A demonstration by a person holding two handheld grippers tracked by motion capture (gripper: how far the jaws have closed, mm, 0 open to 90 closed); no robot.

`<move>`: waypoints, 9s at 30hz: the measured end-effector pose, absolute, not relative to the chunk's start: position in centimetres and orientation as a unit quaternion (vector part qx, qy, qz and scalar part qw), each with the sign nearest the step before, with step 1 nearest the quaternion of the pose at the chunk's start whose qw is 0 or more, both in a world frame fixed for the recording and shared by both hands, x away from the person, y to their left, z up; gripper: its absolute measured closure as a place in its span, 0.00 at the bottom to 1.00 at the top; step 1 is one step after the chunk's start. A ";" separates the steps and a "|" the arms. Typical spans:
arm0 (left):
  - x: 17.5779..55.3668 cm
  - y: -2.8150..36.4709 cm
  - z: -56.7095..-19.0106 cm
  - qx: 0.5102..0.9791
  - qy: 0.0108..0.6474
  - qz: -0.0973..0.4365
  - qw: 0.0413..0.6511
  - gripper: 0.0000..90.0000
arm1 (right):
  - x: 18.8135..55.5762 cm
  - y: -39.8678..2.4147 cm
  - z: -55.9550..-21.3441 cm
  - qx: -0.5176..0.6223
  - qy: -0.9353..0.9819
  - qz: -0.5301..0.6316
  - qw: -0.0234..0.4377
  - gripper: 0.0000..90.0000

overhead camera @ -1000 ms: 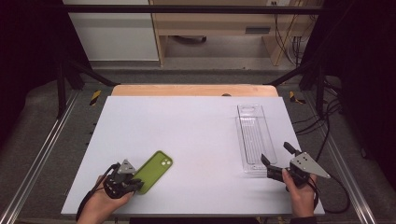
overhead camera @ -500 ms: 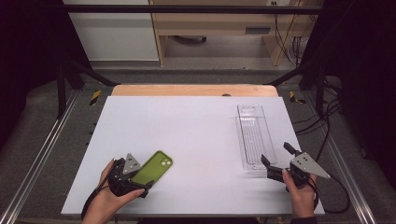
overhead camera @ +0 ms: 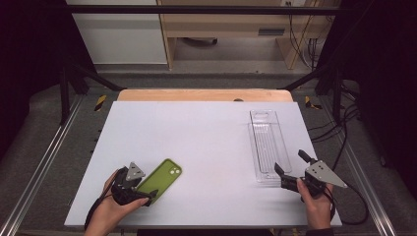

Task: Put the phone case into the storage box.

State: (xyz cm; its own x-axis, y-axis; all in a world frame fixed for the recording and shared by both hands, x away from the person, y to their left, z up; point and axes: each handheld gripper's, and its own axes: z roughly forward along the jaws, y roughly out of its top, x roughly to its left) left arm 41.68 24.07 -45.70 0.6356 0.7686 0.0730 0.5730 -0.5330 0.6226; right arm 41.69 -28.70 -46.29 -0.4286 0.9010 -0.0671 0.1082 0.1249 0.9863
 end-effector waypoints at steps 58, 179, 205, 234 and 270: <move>44.8 25.8 -45.1 0.881 0.408 0.095 0.219 0.98 | 41.7 -29.0 -46.2 0.392 0.647 0.540 0.369 0.05; 43.1 17.9 -44.9 0.722 0.383 0.328 0.474 0.98 | 47.0 -7.0 -41.1 0.390 0.730 0.521 0.210 0.17; 42.8 17.7 -44.7 0.719 0.377 0.339 0.476 0.98 | 47.4 -5.7 -40.8 0.395 0.727 0.526 0.196 0.33; 42.5 17.6 -44.5 0.713 0.373 0.347 0.481 0.98 | 48.1 -5.6 -39.7 0.406 0.715 0.538 0.187 0.52; 42.4 17.5 -44.6 0.711 0.374 0.363 0.472 0.98 | 49.0 -6.5 -39.0 0.416 0.701 0.548 0.191 0.69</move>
State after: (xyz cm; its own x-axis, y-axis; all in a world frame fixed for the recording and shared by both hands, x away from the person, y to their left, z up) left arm 42.40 17.46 -44.59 0.4574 0.8740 0.1639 0.1892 -0.2758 0.9424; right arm 49.01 -6.47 -38.97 -0.5818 0.7913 0.1881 0.3737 0.0546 0.9259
